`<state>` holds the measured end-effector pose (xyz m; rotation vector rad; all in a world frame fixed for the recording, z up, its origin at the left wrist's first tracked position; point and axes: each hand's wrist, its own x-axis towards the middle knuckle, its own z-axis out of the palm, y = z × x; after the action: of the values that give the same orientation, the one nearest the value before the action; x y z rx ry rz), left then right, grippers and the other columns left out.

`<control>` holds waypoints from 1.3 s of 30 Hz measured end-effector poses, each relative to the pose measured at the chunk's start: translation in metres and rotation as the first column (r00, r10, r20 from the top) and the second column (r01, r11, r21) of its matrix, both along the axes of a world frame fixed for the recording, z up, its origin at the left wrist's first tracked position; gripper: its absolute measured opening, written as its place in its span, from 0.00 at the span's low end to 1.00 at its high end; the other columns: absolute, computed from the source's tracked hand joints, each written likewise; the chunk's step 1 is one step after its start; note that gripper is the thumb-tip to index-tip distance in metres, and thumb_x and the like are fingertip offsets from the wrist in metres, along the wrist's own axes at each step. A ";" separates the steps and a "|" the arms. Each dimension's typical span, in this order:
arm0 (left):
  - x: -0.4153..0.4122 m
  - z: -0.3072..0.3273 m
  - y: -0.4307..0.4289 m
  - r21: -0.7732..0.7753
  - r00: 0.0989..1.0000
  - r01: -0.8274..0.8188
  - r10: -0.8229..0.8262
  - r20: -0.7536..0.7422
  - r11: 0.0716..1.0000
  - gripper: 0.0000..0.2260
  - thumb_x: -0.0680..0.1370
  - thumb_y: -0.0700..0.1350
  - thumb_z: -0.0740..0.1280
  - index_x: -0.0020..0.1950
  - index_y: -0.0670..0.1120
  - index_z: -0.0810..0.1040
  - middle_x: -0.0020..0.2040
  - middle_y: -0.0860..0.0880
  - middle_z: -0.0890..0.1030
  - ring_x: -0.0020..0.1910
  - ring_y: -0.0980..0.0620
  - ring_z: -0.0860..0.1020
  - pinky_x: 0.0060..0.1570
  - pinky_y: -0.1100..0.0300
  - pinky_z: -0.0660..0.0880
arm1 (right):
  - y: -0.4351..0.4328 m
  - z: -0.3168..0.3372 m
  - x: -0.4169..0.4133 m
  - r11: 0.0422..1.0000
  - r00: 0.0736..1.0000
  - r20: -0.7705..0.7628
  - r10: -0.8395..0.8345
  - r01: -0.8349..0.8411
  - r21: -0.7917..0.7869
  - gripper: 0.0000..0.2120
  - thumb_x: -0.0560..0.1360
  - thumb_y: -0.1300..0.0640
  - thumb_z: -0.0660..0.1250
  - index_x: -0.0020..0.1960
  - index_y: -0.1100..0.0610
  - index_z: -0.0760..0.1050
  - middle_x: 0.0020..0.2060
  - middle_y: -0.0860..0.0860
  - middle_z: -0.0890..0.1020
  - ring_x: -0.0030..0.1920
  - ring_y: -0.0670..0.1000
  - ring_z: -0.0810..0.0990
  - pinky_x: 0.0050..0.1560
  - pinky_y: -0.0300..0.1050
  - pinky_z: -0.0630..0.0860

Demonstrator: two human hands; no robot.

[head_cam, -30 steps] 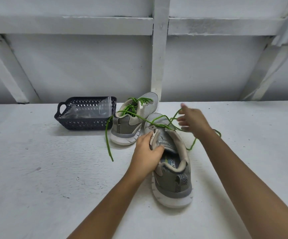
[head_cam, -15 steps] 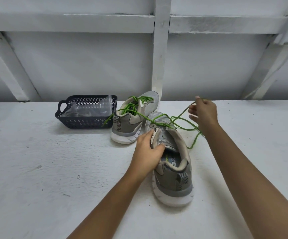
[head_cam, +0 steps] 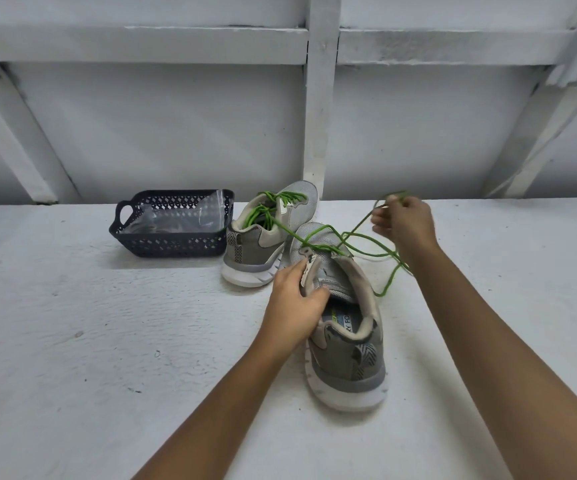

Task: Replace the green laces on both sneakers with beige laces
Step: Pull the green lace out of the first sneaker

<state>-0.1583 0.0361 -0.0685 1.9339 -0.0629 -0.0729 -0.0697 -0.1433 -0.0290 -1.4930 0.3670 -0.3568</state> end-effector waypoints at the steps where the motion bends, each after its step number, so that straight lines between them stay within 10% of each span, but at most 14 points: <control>1: 0.000 0.000 0.000 -0.001 1.000 0.001 -0.001 -0.002 1.000 0.25 0.77 0.43 0.65 0.73 0.48 0.65 0.72 0.51 0.64 0.69 0.56 0.66 0.66 0.65 0.59 | -0.003 0.002 0.002 0.996 0.997 0.027 -0.070 0.068 0.061 0.10 0.82 0.59 0.55 0.43 0.58 0.69 0.33 0.54 0.76 0.31 0.48 0.76 0.29 0.36 0.76; 4: 0.000 0.000 0.000 0.003 1.000 0.002 -0.002 -0.003 1.000 0.25 0.77 0.43 0.65 0.74 0.48 0.65 0.72 0.51 0.64 0.69 0.56 0.65 0.67 0.64 0.59 | 0.001 -0.004 0.002 0.994 0.994 -0.069 -0.081 0.086 0.073 0.13 0.81 0.54 0.57 0.41 0.58 0.70 0.34 0.54 0.77 0.32 0.48 0.75 0.31 0.39 0.74; 10: 0.001 0.000 -0.001 -0.001 1.000 -0.008 0.008 -0.005 1.000 0.24 0.77 0.43 0.65 0.73 0.48 0.66 0.71 0.52 0.65 0.69 0.57 0.66 0.66 0.65 0.59 | 0.022 -0.025 -0.010 0.849 0.897 -0.354 0.265 -0.391 -0.355 0.12 0.76 0.51 0.67 0.44 0.61 0.75 0.33 0.51 0.76 0.31 0.47 0.71 0.31 0.38 0.66; 19: 0.000 0.000 0.000 -0.004 1.000 0.010 -0.010 0.002 1.000 0.25 0.77 0.43 0.65 0.74 0.49 0.65 0.71 0.53 0.64 0.65 0.60 0.65 0.61 0.68 0.58 | 0.006 -0.013 0.001 0.995 0.994 -0.059 -0.090 0.088 -0.043 0.11 0.80 0.55 0.60 0.41 0.58 0.70 0.33 0.52 0.77 0.32 0.47 0.77 0.34 0.40 0.77; 27: 0.000 0.000 -0.001 -0.006 1.000 -0.003 0.003 0.005 1.000 0.25 0.77 0.43 0.64 0.73 0.49 0.65 0.71 0.53 0.65 0.61 0.62 0.66 0.60 0.68 0.59 | 0.026 -0.025 -0.016 0.855 0.913 -0.332 0.237 -0.358 -0.374 0.12 0.76 0.56 0.68 0.49 0.67 0.79 0.34 0.56 0.74 0.33 0.50 0.70 0.30 0.38 0.67; 39: 0.002 -0.003 0.000 0.003 1.000 -0.003 0.003 0.020 1.000 0.24 0.77 0.43 0.65 0.73 0.48 0.66 0.71 0.52 0.64 0.68 0.59 0.65 0.64 0.68 0.58 | 0.002 -0.018 -0.006 0.992 0.994 -0.040 -0.097 0.093 -0.090 0.11 0.78 0.58 0.65 0.37 0.58 0.71 0.33 0.53 0.78 0.32 0.49 0.78 0.33 0.41 0.77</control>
<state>-0.1566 0.0362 -0.0717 1.9375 -0.0737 -0.0520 -0.0757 -0.1416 -0.0466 -1.5754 0.4640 -0.4201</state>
